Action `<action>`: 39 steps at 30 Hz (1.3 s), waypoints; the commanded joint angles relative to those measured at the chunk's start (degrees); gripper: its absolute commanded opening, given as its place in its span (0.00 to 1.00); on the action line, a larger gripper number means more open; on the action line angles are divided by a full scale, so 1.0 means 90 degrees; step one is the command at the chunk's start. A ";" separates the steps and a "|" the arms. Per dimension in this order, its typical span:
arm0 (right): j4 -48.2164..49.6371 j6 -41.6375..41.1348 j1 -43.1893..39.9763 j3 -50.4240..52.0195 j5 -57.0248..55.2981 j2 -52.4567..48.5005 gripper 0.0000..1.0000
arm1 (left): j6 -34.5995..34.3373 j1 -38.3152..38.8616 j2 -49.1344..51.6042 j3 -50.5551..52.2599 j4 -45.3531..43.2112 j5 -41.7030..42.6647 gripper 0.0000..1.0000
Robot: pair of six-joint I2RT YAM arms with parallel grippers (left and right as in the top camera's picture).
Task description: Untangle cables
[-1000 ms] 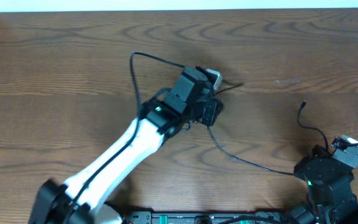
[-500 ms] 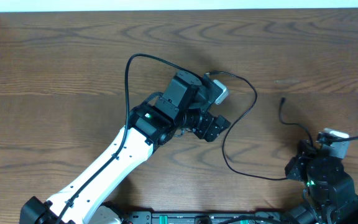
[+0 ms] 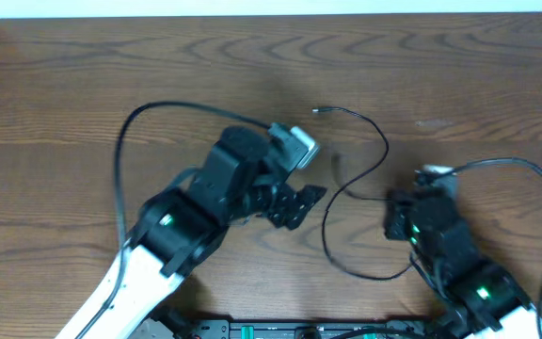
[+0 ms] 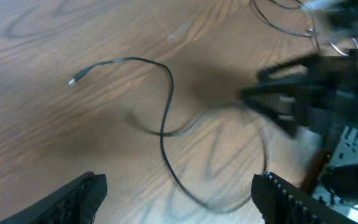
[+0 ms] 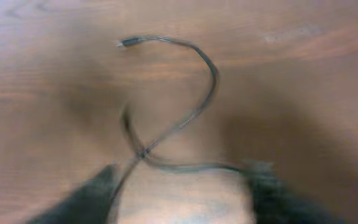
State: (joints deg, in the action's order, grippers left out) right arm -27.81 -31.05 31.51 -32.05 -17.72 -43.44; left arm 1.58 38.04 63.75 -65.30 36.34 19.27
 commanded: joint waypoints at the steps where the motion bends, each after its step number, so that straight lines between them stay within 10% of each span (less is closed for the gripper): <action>1: 0.0780 0.0398 -0.0019 0.0010 0.0017 -0.0692 0.87 | 0.0080 0.0002 -0.0279 -0.0117 0.0323 -0.0053 0.80; 4: 0.1620 0.0605 -0.0019 0.0010 0.0376 -0.1564 0.99 | 0.0080 0.0002 -0.0413 -0.0117 0.0595 -0.0053 0.80; 15: 0.1073 0.0636 -0.0019 0.0010 0.3075 -0.3657 0.96 | 0.0209 0.0002 -0.0437 -0.0117 0.1345 -0.0061 0.80; 39: 0.0090 0.1433 0.0826 0.0010 0.4024 -0.3718 0.89 | 0.0204 0.0002 -0.0432 -0.0117 0.1241 -0.0058 0.81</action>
State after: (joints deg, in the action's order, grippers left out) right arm -27.16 -18.81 37.58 -32.01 19.88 -76.97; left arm 2.85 38.04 60.16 -65.30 47.57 19.14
